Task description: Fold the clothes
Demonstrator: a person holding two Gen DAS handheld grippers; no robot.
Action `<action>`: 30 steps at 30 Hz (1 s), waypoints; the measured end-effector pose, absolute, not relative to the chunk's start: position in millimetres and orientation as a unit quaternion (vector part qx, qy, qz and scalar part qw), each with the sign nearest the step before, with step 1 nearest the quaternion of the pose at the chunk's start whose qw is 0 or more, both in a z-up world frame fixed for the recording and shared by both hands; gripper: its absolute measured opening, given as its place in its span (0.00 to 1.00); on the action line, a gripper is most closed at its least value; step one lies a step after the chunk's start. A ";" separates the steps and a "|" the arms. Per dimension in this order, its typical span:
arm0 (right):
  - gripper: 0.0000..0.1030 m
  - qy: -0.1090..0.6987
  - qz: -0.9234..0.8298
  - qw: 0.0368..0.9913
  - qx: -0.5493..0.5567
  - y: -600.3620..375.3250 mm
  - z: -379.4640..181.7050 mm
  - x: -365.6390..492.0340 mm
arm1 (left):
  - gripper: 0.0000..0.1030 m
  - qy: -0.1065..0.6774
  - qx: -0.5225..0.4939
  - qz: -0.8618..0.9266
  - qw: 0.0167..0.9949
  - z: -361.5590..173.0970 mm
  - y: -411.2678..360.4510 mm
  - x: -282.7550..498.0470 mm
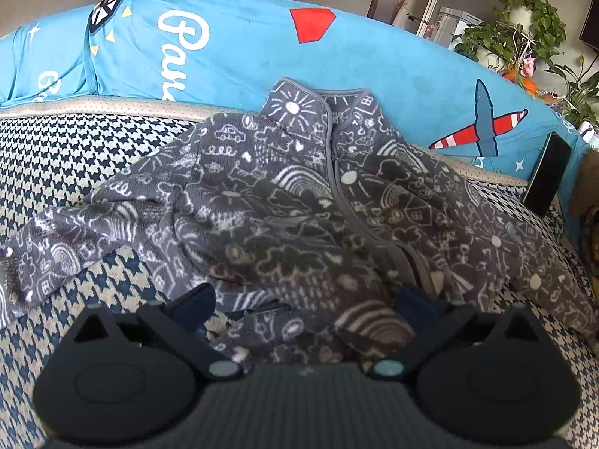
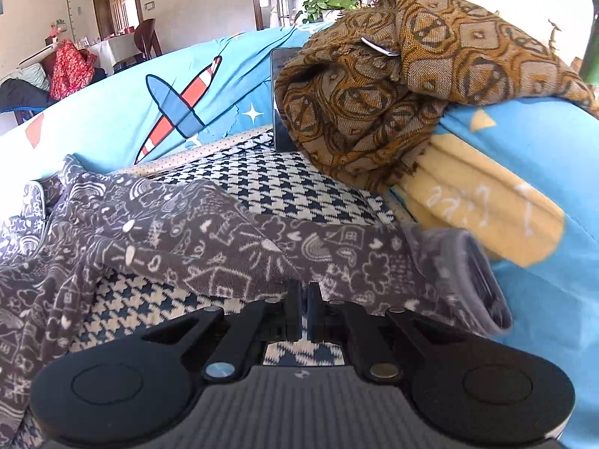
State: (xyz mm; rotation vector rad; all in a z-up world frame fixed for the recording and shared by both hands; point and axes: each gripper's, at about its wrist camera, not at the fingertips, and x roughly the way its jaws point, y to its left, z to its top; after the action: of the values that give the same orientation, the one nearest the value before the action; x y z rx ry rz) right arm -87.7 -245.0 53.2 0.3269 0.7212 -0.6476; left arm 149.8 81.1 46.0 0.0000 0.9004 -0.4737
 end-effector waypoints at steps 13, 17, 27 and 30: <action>0.17 0.350 -0.281 0.873 0.192 -193.8 52.2 -93.6 | 1.00 0.422 -0.024 -0.194 0.885 50.1 148.8 107.3; 0.20 0.351 -0.241 0.879 0.215 -169.7 49.8 -88.5 | 1.00 0.425 -0.023 -0.188 0.885 42.8 164.1 88.0; 0.27 0.353 -0.161 0.890 0.242 -120.9 41.0 -83.5 | 1.00 0.433 -0.043 -0.159 0.886 27.8 192.1 60.0; 0.27 0.358 -0.134 0.892 0.242 -101.3 36.7 -81.9 | 1.00 0.427 -0.045 -0.154 0.890 25.9 196.6 50.9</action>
State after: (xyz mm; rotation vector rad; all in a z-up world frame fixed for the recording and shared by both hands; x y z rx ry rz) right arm -81.9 -101.3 36.7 0.5021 0.7420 -0.2784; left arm 50.9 196.6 25.9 -0.0930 0.8871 -0.3205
